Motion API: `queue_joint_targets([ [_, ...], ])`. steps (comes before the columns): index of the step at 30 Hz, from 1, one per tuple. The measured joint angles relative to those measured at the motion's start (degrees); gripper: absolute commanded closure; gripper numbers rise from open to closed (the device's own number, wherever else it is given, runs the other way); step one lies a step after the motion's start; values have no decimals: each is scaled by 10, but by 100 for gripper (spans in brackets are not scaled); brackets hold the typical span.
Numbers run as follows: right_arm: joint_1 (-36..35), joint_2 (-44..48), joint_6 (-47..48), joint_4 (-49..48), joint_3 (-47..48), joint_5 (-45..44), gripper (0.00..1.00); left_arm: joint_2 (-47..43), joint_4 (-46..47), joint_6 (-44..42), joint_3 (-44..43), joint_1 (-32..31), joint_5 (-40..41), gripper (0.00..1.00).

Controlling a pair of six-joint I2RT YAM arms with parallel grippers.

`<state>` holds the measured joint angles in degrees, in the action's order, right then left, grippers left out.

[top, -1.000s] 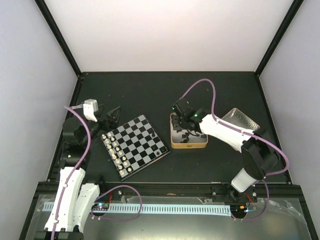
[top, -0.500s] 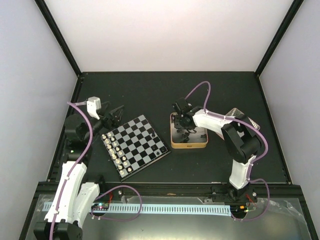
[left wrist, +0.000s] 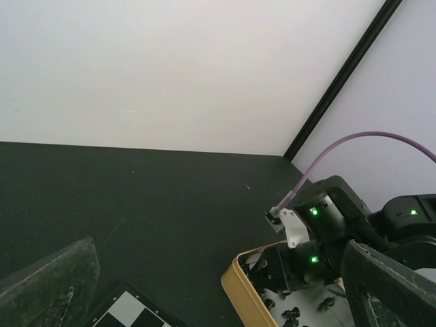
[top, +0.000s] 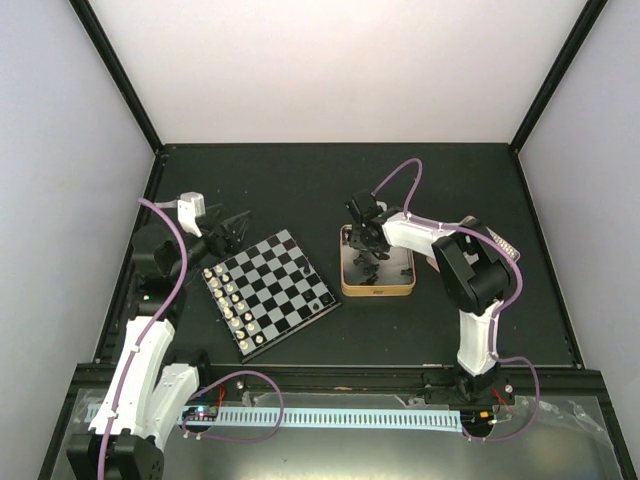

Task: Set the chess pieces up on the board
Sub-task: Pick up the chess piece from the storage box.

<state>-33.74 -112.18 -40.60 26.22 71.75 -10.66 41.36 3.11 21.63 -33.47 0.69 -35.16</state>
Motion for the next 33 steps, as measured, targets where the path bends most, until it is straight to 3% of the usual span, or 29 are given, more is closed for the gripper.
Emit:
queue_joint_targets([
  [8,2,-9,-3,-3,10,-9,69,0,0,1,0,0,0,1],
  [14,13,-20,-10,-10,20,-25,88,0,4,5,0,0,-2,1],
  [21,17,-12,-14,-41,3,-22,90,0,2,12,0,0,-5,1],
  [26,17,41,-29,-53,-59,10,89,0,-14,16,0,-15,6,1],
  [33,17,162,-89,-85,-136,85,88,1,-23,45,10,-101,39,1],
])
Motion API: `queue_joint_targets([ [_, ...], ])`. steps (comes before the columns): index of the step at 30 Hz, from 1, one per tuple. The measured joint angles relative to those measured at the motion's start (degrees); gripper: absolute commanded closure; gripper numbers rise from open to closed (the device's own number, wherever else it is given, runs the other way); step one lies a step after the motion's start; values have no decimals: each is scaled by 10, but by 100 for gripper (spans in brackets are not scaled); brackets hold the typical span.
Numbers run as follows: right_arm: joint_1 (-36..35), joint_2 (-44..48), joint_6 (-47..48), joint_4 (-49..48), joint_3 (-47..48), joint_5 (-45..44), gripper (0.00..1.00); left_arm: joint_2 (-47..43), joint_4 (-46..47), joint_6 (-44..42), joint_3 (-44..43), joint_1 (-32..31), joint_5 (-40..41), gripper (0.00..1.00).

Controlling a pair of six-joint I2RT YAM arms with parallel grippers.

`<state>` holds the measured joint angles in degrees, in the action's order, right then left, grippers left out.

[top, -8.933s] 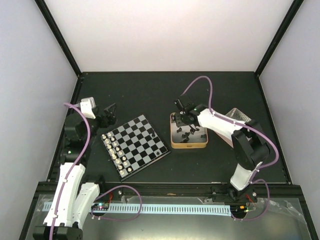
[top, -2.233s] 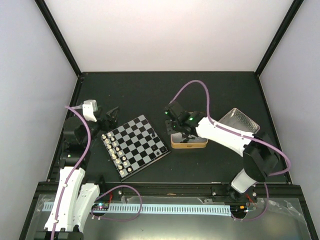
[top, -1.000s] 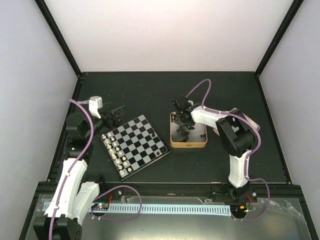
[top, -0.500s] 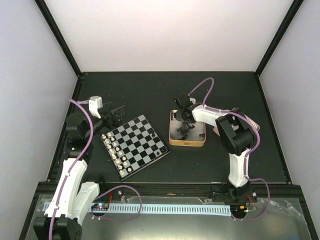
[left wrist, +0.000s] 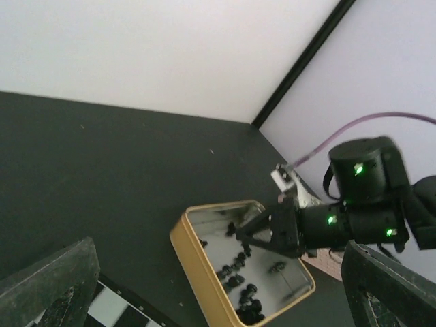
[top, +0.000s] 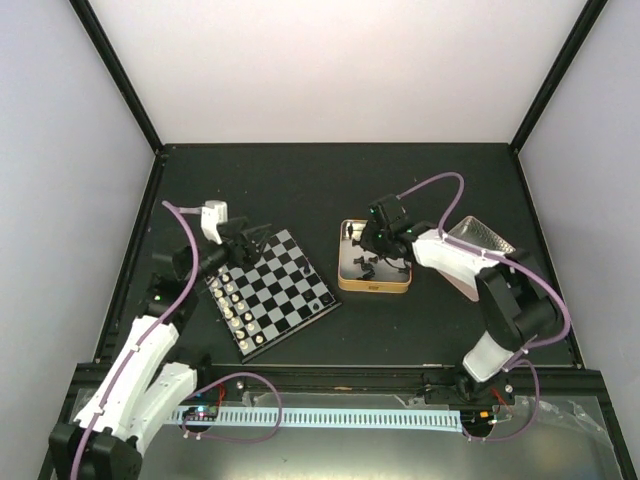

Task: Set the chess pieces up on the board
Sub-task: Place the chess piece on the chessboard.

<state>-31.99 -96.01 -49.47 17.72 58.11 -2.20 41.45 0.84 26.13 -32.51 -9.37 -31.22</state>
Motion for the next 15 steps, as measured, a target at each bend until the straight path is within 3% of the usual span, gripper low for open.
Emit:
queue_joint_targets([
  [7,1,70,-91,-56,-55,65,87,40,9,29,37,-122,59,1],
  [15,4,144,-231,-127,-131,145,87,147,70,22,40,-260,123,2],
])
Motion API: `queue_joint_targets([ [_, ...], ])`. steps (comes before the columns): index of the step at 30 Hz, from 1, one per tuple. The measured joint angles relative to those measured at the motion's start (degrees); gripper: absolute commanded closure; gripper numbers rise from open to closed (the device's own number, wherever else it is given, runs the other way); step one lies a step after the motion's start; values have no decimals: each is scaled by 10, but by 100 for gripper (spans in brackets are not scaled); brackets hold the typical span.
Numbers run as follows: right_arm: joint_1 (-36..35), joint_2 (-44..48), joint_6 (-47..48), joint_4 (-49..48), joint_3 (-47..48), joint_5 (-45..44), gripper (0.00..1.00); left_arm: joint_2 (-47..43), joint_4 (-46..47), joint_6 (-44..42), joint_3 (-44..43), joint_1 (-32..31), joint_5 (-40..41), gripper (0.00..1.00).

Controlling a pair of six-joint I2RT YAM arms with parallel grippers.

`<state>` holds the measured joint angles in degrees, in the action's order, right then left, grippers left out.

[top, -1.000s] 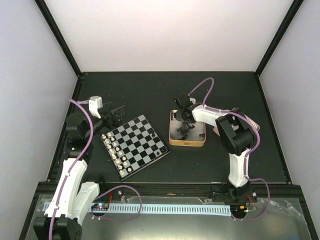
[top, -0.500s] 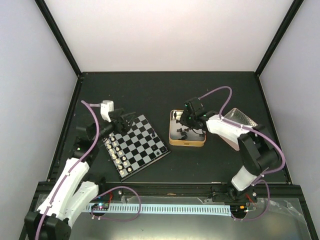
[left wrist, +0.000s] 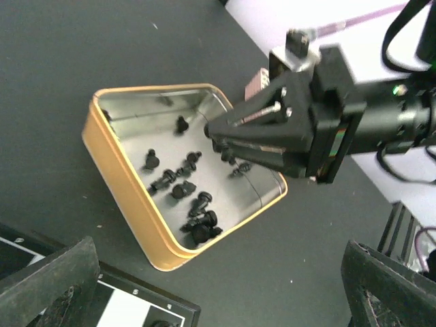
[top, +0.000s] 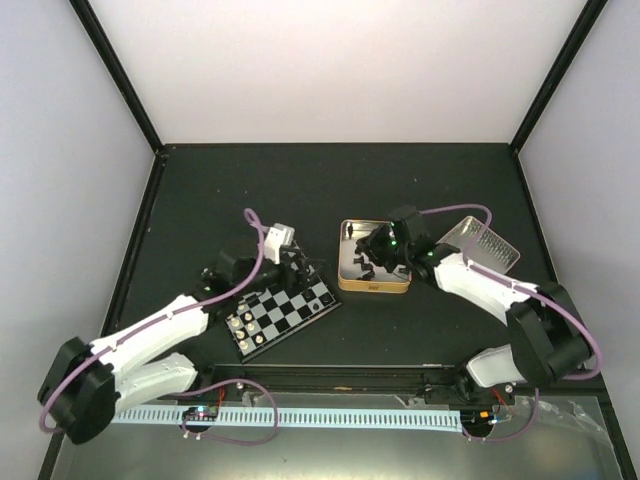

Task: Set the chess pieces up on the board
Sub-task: Place the chess piece on the chessboard.

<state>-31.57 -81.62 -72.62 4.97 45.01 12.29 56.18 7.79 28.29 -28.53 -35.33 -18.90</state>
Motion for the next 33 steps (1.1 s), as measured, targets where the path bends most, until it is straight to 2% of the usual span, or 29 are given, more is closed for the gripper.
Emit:
queue_joint_targets([
  [8,5,77,-119,-54,-44,51,87,116,59,-20,-53,-92,52,32],
  [12,5,104,-162,-75,-63,66,87,148,100,-23,-69,-117,72,43],
  [20,6,134,-229,-100,-91,82,86,211,125,-26,-106,-139,87,51],
  [33,9,163,-242,-106,-96,122,85,237,128,-52,-142,-139,68,67],
])
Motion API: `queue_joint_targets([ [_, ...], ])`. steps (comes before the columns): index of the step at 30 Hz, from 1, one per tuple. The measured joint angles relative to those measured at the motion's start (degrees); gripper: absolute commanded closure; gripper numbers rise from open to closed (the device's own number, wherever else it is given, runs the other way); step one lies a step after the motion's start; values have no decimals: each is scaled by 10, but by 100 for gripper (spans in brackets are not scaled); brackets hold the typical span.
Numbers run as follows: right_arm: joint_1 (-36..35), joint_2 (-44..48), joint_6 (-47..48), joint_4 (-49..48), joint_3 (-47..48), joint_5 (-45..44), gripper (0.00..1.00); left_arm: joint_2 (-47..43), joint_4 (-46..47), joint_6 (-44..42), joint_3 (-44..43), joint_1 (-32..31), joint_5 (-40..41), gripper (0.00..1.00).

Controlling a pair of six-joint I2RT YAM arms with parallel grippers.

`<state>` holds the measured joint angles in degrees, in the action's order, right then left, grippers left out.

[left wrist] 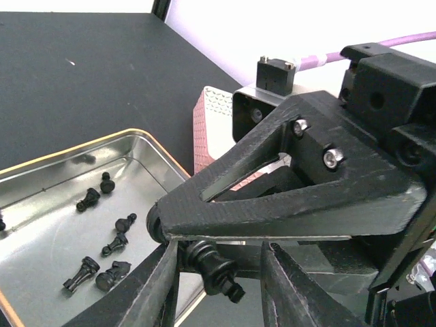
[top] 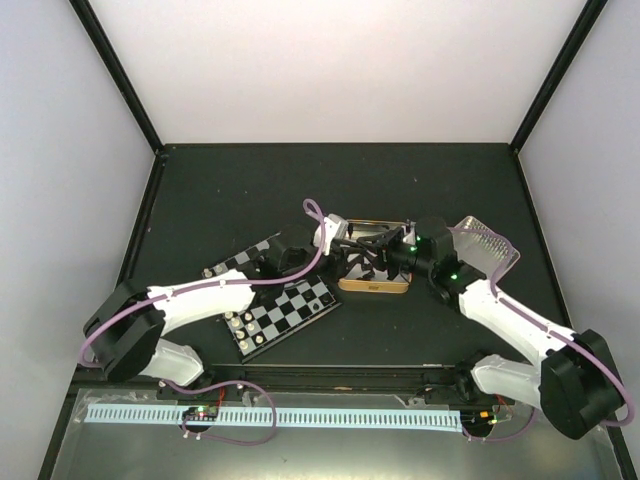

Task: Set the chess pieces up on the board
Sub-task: Place the chess piece on the chessboard.

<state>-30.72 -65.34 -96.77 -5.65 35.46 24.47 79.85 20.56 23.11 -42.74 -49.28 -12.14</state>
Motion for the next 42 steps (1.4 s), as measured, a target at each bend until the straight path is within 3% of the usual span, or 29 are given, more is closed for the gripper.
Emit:
queue_joint_targets([
  [4,2,11,0,1,-5,6,85,12,-2,-2,-8,0,-8,69],
  [10,6,18,4,8,-7,11,85,13,-6,-4,-11,-1,-6,91],
  [13,9,21,12,20,-7,12,82,13,-12,-5,-11,-1,-4,97],
  [15,9,22,22,26,-7,12,75,12,-17,-6,-12,-1,-4,98],
  [21,5,34,73,56,-3,17,42,7,-59,-6,-27,-2,-5,98],
  [25,5,42,130,81,7,10,38,-8,-143,-5,-62,-2,-2,98],
  [31,5,61,215,115,19,-18,37,-45,-355,-5,-127,9,27,98],
  [38,5,85,284,166,25,-67,37,-89,-578,-5,-134,101,54,98],
  [42,5,85,310,191,36,-87,37,-80,-636,-19,-134,143,54,98],
])
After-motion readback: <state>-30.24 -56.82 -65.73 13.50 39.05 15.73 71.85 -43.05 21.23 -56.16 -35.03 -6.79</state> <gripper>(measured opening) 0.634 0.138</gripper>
